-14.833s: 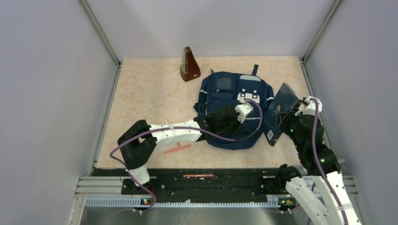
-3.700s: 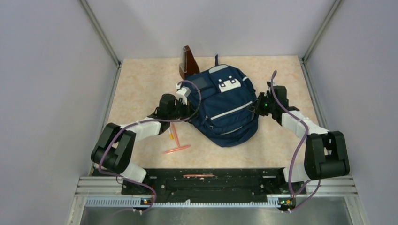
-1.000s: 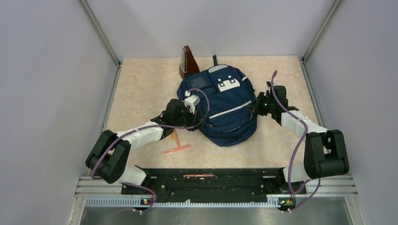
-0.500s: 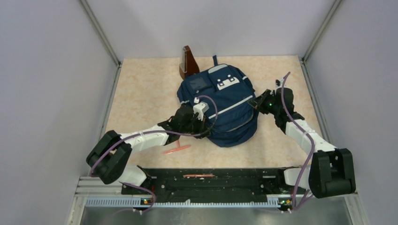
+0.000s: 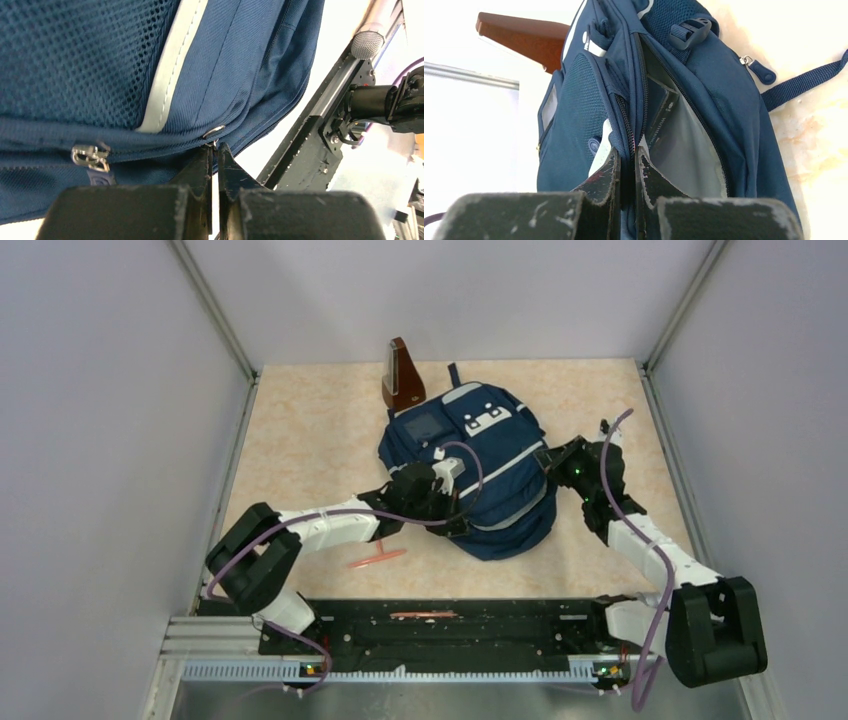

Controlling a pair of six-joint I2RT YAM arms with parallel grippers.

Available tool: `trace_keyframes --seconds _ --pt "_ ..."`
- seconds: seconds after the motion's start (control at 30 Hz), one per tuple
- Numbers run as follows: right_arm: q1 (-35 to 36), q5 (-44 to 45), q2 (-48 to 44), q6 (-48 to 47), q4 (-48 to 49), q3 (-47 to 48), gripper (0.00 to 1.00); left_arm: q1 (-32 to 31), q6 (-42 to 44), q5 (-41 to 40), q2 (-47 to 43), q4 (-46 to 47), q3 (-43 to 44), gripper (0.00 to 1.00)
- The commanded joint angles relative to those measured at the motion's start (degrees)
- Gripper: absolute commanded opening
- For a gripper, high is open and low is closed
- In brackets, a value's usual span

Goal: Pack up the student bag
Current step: Zip the student bag at the center of the board.

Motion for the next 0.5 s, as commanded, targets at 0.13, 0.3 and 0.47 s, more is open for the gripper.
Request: trace_keyframes --seconds 0.13,0.3,0.47 --pt "6.32 7.44 0.14 -0.99 6.73 -0.56 0.00 -2.09 -6.10 3.32 1.15 9.25 6.35 0.00" --pt "6.26 9.21 -4.82 -9.35 -0.13 -1.05 0.50 -0.87 -7.56 0.76 -1.18 6.06 3.76 0.42" --pt "6.50 5.99 -10.65 -18.08 -9.34 -0.90 0.67 0.67 -8.62 -2.22 -7.24 4.72 -1.64 0.63"
